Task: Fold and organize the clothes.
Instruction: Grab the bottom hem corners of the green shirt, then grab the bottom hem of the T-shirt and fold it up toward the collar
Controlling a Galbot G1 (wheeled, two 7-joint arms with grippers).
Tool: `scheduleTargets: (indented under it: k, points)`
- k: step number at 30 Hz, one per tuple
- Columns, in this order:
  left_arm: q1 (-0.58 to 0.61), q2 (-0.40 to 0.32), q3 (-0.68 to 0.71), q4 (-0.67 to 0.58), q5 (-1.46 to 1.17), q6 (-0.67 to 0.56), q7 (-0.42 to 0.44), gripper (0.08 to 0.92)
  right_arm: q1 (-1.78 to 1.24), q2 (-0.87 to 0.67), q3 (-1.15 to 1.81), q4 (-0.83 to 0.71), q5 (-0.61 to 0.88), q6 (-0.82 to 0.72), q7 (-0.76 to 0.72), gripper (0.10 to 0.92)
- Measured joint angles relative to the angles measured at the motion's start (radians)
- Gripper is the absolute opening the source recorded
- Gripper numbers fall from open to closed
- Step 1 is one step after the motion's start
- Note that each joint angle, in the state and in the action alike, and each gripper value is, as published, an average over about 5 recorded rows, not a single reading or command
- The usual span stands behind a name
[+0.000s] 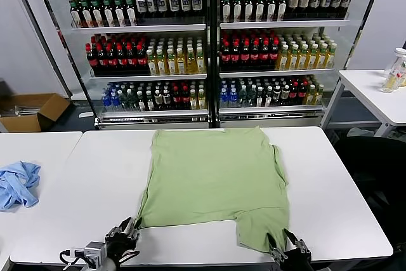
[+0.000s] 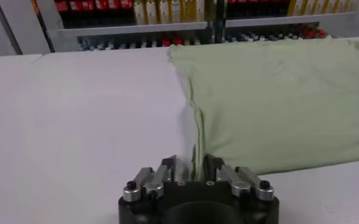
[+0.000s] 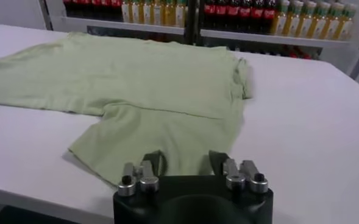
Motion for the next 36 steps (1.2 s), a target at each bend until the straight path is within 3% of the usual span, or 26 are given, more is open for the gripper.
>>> scheduleTargets:
  k: [5,11,20,36]
  points:
    - [-0.005,-0.007,0.011,0.004,0.014,0.002,0.001,0.093,-0.002,0.0,0.003,0.001,0.02,-0.003,0.0,0.213]
    - [-0.012,-0.007,0.021,0.011,0.039,-0.011,0.009,0.087,-0.009,-0.007,0.02,0.015,0.051,-0.006,-0.009,0.106]
    - [0.018,0.021,0.007,-0.028,0.033,-0.035,0.012,0.084,-0.063,-0.029,0.13,0.1,0.125,-0.037,-0.045,0.106]
    - [0.256,0.1,-0.092,-0.228,-0.021,-0.045,-0.04,0.084,-0.259,-0.025,0.305,0.293,0.157,-0.124,-0.139,0.106]
